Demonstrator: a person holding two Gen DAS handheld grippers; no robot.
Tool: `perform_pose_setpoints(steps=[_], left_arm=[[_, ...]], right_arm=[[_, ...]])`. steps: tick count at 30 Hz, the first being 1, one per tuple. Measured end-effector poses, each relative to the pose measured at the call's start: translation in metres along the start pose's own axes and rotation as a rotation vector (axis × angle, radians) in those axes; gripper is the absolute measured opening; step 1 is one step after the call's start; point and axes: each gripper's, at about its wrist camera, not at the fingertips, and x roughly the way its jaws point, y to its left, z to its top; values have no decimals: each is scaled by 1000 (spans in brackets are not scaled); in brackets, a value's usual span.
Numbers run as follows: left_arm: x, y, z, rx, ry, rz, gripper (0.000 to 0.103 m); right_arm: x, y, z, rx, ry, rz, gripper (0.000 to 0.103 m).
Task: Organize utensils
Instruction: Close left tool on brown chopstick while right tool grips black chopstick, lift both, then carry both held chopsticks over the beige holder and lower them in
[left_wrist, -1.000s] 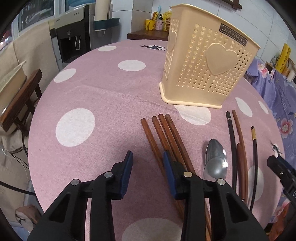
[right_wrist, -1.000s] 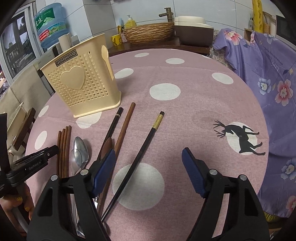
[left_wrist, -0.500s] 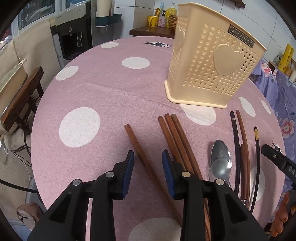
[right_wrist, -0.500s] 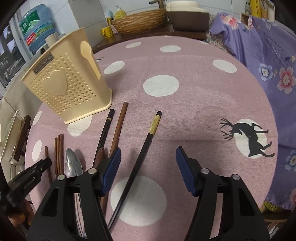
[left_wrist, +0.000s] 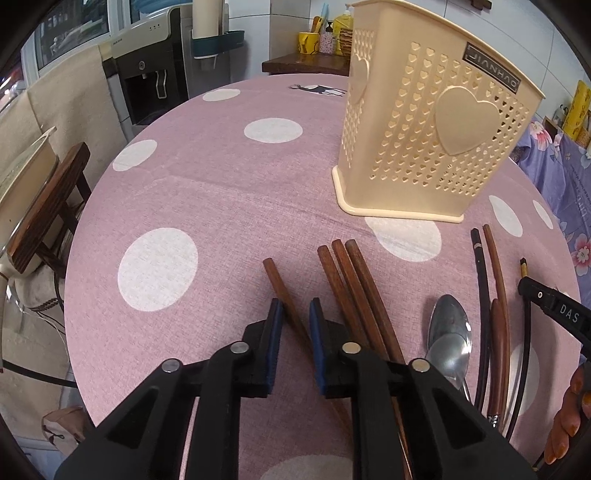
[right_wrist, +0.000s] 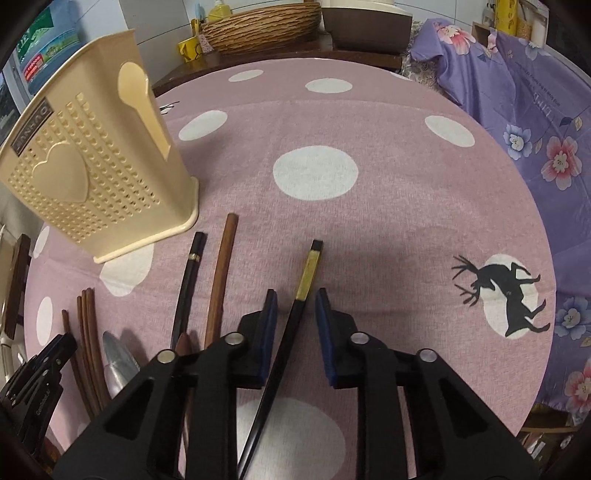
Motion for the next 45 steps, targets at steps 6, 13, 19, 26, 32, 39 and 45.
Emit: perform_pose_setpoints(steps=[6, 13, 19, 26, 32, 39, 45], left_arm=[[3, -3, 4, 2, -9, 8, 10], [6, -4, 9, 3, -8, 9, 8], [7, -4, 10, -7, -7, -11, 8], [-1, 1, 15, -31, -34, -54, 8], [-27, 7, 26, -43, -108, -90, 7], [-67, 17, 42, -60, -214, -122, 7], [-106, 26, 53, -66, -319, -134, 7]], right_arm=[[6, 1, 9, 0, -4, -9, 11], [8, -4, 12, 14, 8, 18, 10], [7, -10, 14, 48, 13, 84, 10], [-13, -8, 17, 40, -43, 170, 9], [-45, -6, 23, 25, -112, 246, 9], [-100, -3, 31, -13, -233, 324, 8], [-153, 3, 34, -82, -354, 357, 8]])
